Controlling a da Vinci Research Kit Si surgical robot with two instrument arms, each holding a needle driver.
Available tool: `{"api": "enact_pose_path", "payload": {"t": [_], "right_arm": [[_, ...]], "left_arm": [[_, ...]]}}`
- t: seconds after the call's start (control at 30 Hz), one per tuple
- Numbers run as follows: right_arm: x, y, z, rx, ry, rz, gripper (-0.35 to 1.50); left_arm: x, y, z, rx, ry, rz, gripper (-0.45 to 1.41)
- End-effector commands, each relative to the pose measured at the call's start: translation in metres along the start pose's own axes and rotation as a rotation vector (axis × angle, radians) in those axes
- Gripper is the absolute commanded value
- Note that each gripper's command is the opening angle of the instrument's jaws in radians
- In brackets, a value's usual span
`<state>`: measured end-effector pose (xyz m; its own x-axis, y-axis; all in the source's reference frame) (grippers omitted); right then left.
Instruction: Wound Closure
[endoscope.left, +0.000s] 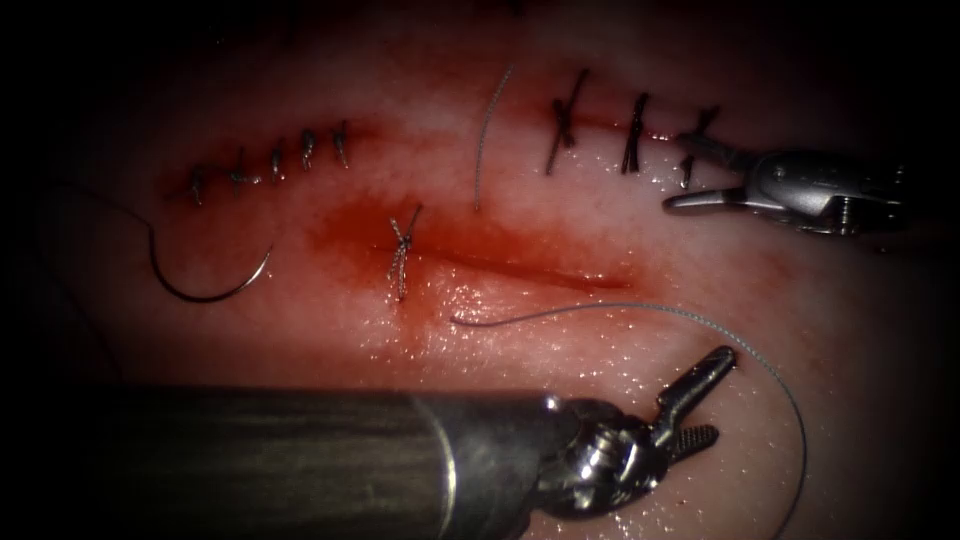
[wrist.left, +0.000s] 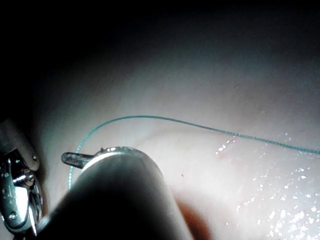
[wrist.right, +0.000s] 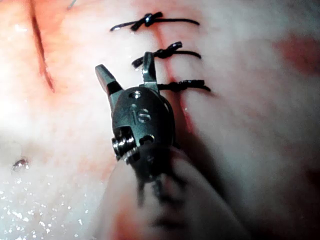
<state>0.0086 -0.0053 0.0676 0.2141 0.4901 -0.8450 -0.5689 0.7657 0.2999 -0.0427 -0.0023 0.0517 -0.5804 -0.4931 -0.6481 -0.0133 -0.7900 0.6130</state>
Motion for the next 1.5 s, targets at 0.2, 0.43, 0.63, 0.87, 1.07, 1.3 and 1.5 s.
{"api": "enact_pose_path", "payload": {"t": [0.2, 0.43, 0.63, 0.87, 1.07, 1.3, 1.5], "right_arm": [[-0.0007, -0.0008, 0.0006, 0.009, 0.001, 0.013, 1.48], [-0.0008, -0.0009, 0.0006, 0.015, 0.004, 0.024, 1.48], [-0.0009, -0.0008, 0.0006, 0.018, 0.005, 0.029, 1.45], [-0.0012, -0.0012, 0.0004, 0.042, 0.011, 0.026, 1.40], [-0.0004, -0.0055, 0.0023, 0.296, 0.045, 0.022, 1.32], [0.0028, -0.0127, 0.0058, 0.468, 0.034, -0.044, 1.27], [0.0057, -0.0192, 0.0095, 0.551, 0.023, -0.112, 1.22]], "left_arm": [[0.0000, 0.0008, 0.0034, 0.009, 0.004, 0.026, 0.73], [0.0002, 0.0020, 0.0060, 0.022, 0.012, 0.045, 0.79], [-0.0001, 0.0018, 0.0069, 0.026, 0.040, 0.020, -0.32], [0.0000, 0.0012, 0.0015, -0.089, 0.129, -0.024, -0.45], [-0.0042, -0.0010, -0.0112, -0.153, 0.155, -0.135, -0.45], [-0.0076, -0.0012, -0.0183, -0.224, 0.135, -0.145, -0.45], [-0.0087, -0.0003, -0.0203, -0.270, 0.120, -0.136, -0.45]]}}
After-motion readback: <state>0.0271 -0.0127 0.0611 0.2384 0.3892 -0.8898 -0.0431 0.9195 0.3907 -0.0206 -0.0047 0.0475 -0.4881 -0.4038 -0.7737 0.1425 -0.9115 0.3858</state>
